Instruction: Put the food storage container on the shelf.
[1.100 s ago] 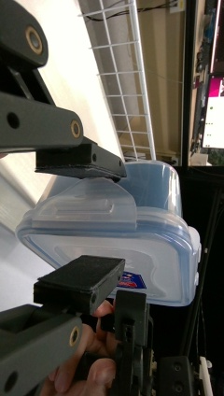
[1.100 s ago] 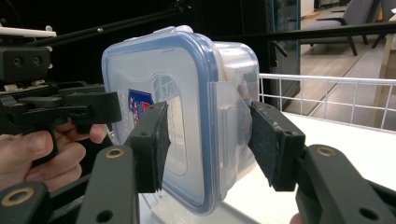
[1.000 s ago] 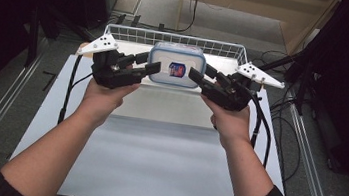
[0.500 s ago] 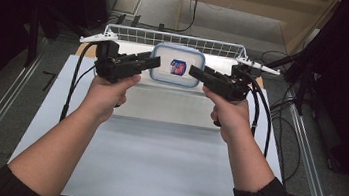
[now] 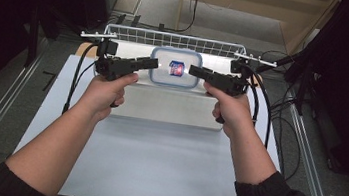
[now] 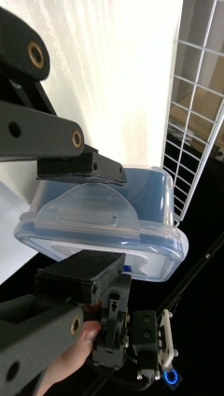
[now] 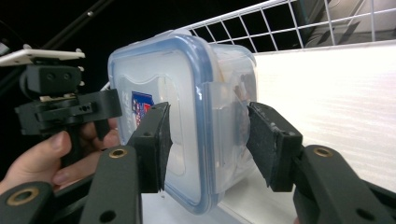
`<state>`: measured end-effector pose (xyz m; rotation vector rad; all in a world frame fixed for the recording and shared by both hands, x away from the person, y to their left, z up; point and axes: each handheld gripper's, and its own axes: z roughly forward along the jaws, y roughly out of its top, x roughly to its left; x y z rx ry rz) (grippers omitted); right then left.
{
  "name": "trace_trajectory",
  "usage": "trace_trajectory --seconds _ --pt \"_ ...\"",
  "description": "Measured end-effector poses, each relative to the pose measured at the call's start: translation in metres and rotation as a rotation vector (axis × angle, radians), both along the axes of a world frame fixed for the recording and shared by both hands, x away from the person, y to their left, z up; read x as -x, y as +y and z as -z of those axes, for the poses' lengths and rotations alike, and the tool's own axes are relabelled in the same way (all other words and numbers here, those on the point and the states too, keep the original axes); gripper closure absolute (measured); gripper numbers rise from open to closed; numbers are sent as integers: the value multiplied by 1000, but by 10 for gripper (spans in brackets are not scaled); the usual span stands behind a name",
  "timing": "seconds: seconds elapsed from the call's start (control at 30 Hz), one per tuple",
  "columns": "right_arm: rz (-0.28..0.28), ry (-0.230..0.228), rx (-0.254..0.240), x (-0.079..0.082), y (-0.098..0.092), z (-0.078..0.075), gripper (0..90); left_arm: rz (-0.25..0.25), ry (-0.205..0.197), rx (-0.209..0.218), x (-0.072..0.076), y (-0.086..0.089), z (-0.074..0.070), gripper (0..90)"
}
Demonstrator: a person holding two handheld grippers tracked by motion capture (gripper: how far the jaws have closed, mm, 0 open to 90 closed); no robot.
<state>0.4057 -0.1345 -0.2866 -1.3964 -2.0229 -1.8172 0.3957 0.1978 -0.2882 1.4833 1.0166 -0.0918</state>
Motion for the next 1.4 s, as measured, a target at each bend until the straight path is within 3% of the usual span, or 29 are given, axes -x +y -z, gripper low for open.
trace_trajectory --seconds 0.17,0.4,0.63,0.77,1.13,1.3,1.4 --pt "-14 58 -1 -8 1 -2 534 -6 61 27 -6 2 1 566" --pt "-23 106 -26 -13 -2 -3 540 5 128 61 -13 5 -2 583" --pt "-37 154 -44 -19 -6 -1 546 -6 149 57 -15 2 -1 581" --pt "-20 169 -53 -20 -5 0 538 -23 149 65 -17 2 1 576" --pt "31 147 -39 -26 3 4 474 -68 125 59 -23 0 5 548" --pt "37 143 -22 -30 8 6 415 -80 113 4 -26 -6 5 473" --pt "47 134 -24 -31 9 7 406 -103 101 -4 -26 -8 5 464"
